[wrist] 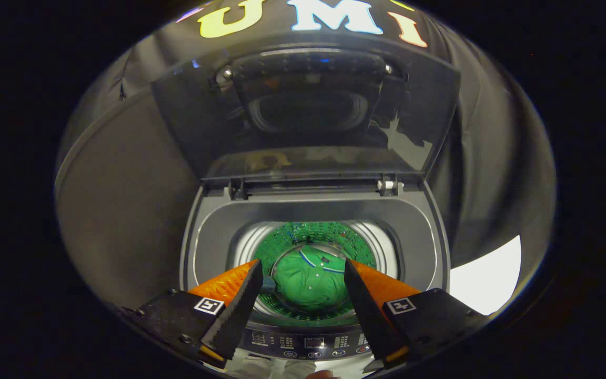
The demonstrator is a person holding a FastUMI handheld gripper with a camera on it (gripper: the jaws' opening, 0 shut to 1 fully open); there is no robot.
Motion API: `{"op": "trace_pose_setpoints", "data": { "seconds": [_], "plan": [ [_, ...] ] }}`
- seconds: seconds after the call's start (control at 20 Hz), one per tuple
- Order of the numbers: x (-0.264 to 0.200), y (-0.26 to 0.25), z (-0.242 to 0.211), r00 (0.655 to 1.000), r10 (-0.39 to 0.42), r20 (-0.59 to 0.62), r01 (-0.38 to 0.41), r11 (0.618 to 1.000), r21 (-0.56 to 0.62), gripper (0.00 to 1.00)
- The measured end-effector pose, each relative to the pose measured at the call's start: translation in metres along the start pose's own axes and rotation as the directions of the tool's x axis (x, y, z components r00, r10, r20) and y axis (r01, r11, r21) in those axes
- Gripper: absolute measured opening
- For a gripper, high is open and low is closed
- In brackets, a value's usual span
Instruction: Put the clothes into the washing machine and then close the washing machine lid.
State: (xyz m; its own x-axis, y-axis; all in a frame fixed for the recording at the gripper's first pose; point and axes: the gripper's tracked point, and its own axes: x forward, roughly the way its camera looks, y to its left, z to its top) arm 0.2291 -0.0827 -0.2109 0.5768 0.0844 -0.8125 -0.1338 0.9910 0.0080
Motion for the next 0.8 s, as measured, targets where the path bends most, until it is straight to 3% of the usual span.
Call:
{"op": "trace_pose_setpoints", "data": {
  "seconds": [0.35,0.8],
  "plan": [
    [-0.051,-0.002,0.05,0.99,0.02,0.141,-0.02,1.0,-0.003,0.96],
    [-0.113,-0.027,0.138,0.936,-0.006,0.351,-0.005,1.0,0.03,0.96]
  ]
}}
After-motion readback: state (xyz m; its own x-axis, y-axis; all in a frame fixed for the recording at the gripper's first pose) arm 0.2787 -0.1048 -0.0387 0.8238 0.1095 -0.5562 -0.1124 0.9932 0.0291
